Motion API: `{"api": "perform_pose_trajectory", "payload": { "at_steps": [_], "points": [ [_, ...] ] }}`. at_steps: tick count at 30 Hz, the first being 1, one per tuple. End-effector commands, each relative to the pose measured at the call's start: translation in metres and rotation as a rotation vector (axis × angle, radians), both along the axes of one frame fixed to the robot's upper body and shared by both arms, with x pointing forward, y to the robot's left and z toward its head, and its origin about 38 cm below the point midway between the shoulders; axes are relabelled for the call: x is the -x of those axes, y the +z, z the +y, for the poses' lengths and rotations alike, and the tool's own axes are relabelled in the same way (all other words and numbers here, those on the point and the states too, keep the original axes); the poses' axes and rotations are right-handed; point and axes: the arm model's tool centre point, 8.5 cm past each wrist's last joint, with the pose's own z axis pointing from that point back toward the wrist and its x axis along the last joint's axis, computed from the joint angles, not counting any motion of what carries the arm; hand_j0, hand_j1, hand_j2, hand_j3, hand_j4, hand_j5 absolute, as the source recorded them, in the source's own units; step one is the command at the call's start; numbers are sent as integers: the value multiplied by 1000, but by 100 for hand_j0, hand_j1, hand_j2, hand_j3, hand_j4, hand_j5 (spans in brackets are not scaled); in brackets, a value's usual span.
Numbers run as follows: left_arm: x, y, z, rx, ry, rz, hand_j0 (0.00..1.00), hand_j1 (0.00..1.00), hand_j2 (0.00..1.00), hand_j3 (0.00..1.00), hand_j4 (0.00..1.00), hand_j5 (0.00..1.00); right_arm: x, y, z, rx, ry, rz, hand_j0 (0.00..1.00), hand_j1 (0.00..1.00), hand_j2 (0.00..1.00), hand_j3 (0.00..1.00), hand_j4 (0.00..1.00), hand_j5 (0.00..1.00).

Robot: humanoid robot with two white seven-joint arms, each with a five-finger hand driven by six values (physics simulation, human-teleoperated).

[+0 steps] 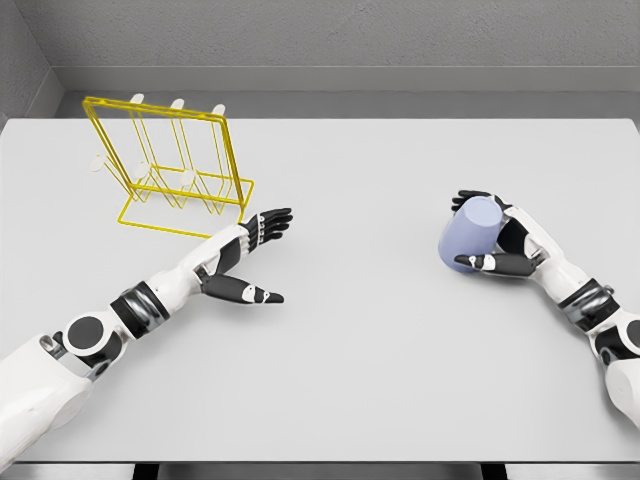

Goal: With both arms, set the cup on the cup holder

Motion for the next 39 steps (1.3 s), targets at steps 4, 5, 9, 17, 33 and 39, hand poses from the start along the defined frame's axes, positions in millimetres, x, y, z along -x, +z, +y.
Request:
{"api": "perform_pose_trajectory", "payload": {
  "at_steps": [4, 5, 9, 17, 33, 39],
  "points": [
    [0, 2, 0, 6, 1, -3, 100, 100, 100, 100, 100, 100, 3, -6, 1, 22, 0, -11, 72, 72, 72, 72, 72, 72],
    [0, 1, 1, 3, 2, -1, 100, 100, 100, 100, 100, 100, 2, -5, 0, 23, 0, -14, 71, 71, 71, 71, 71, 71],
    [-1, 1, 1, 5, 3, -2, 100, 100, 100, 100, 100, 100, -2, 2, 3, 27, 11, -32, 71, 71, 71, 71, 71, 71],
    [-1, 1, 1, 3, 2, -2, 100, 100, 100, 100, 100, 100, -4, 21, 9, 28, 50, -84, 71, 71, 71, 71, 71, 71],
    [0, 0, 1, 6, 4, 2, 100, 100, 100, 100, 100, 100, 4, 49, 75, -19, 247, -174, 72, 72, 72, 72, 72, 72],
    [1, -1, 0, 9, 4, 6, 100, 100, 100, 100, 100, 100, 6, 45, 106, -67, 294, -177, 72, 72, 72, 72, 72, 72]
  ]
}}
